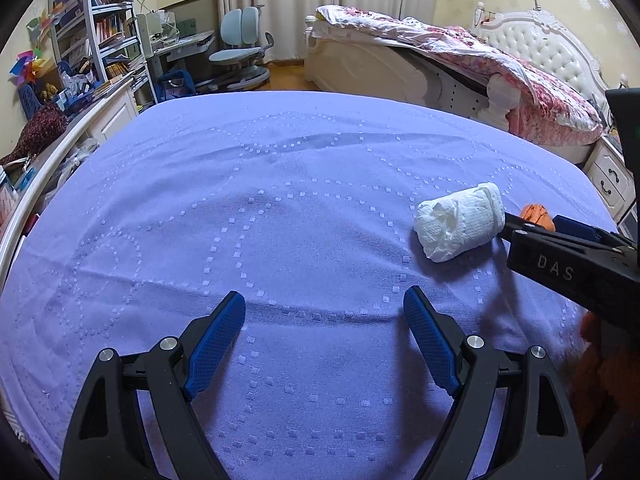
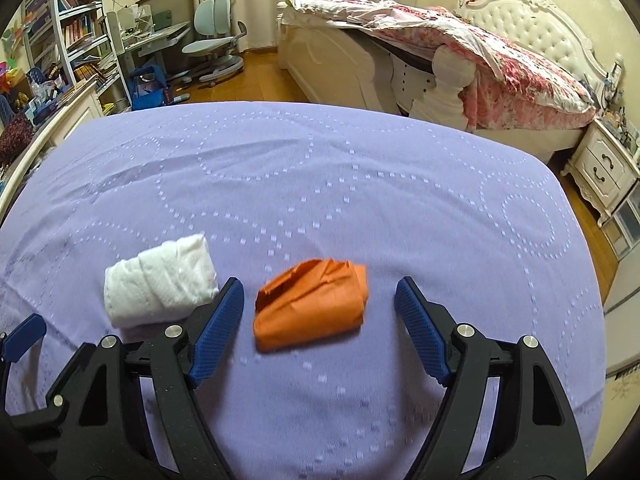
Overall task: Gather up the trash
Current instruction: 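Move both open tools toward the white wrapped roll and orange folded bag, then grasp the white wrapped roll with the left tool while the right tool grasps the orange bag, then carry the white roll and orange bag in both tools over the trash bin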
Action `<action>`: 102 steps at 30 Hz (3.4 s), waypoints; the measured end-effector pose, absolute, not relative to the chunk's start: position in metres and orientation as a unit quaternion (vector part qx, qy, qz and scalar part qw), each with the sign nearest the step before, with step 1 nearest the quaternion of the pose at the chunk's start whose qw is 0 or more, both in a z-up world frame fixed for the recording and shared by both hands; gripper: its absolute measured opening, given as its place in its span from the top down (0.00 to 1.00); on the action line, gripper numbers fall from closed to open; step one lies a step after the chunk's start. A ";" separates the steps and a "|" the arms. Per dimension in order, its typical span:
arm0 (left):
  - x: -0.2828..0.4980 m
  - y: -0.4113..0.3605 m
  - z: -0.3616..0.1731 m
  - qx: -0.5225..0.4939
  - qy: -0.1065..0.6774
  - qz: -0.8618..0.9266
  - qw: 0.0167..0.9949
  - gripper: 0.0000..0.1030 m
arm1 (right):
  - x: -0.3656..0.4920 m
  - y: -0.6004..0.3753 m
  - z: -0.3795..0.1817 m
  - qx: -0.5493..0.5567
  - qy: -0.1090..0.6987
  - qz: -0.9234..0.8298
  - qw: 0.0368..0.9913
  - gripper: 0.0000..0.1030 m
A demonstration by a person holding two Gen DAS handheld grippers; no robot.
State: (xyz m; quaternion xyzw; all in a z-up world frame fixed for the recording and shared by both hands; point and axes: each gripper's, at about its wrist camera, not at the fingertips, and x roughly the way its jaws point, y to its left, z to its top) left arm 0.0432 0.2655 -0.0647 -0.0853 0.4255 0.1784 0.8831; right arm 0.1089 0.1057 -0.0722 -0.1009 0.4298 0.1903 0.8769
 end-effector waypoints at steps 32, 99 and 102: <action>0.085 0.219 -0.056 -0.039 0.408 0.111 0.906 0.20 | 0.098 0.012 -0.069 -0.103 0.422 0.196 0.879 0.50; 0.011 0.100 -0.037 -0.035 0.370 0.037 0.928 0.45 | -0.004 -0.107 -0.052 -0.038 0.392 0.164 0.904 0.75; 0.007 0.083 -0.035 -0.031 0.362 0.024 0.931 0.45 | -0.010 -0.123 -0.048 -0.030 0.382 0.154 0.911 0.75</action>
